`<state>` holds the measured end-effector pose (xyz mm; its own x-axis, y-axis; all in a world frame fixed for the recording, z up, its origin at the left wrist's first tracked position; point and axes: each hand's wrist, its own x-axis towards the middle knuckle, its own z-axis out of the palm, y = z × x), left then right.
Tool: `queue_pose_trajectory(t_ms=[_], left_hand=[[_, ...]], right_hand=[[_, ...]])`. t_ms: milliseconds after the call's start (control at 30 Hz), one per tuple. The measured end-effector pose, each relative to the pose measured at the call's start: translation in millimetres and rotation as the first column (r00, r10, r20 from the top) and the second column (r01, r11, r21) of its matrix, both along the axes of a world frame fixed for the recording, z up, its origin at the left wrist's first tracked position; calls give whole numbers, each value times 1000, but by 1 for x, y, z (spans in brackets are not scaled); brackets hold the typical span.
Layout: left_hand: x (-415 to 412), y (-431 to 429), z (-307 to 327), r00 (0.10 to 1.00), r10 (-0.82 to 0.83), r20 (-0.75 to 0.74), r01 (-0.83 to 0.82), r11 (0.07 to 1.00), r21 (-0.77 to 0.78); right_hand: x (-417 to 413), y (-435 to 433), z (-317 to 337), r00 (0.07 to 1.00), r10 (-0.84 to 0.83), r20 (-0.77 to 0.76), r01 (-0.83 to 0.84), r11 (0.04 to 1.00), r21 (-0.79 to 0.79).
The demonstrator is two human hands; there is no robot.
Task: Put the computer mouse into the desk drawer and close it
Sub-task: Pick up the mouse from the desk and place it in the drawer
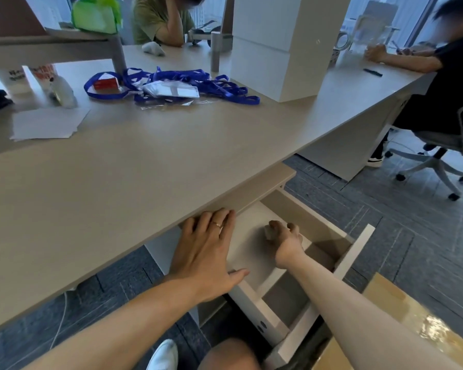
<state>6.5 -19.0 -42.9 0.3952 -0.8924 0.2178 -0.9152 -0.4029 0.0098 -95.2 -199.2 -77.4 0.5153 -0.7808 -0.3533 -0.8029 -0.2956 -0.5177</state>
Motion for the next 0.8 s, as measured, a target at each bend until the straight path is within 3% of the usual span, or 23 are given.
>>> queue_pose_trajectory(t_ms=[133, 433, 700, 800], left_hand=[[3, 1, -2, 999, -40, 14, 40, 999, -6], [6, 2, 2, 997, -65, 44, 64, 998, 19], [5, 3, 3, 997, -65, 48, 64, 998, 29], [4, 4, 4, 996, -65, 58, 63, 997, 36]], right_hand=[[8, 3, -10, 998, 41, -51, -39, 999, 30], [5, 10, -20, 953, 242, -183, -262, 960, -96], [3, 12, -6, 950, 246, -192, -269, 958, -102], [-7, 3, 20, 966, 227, -123, -251, 939, -234]])
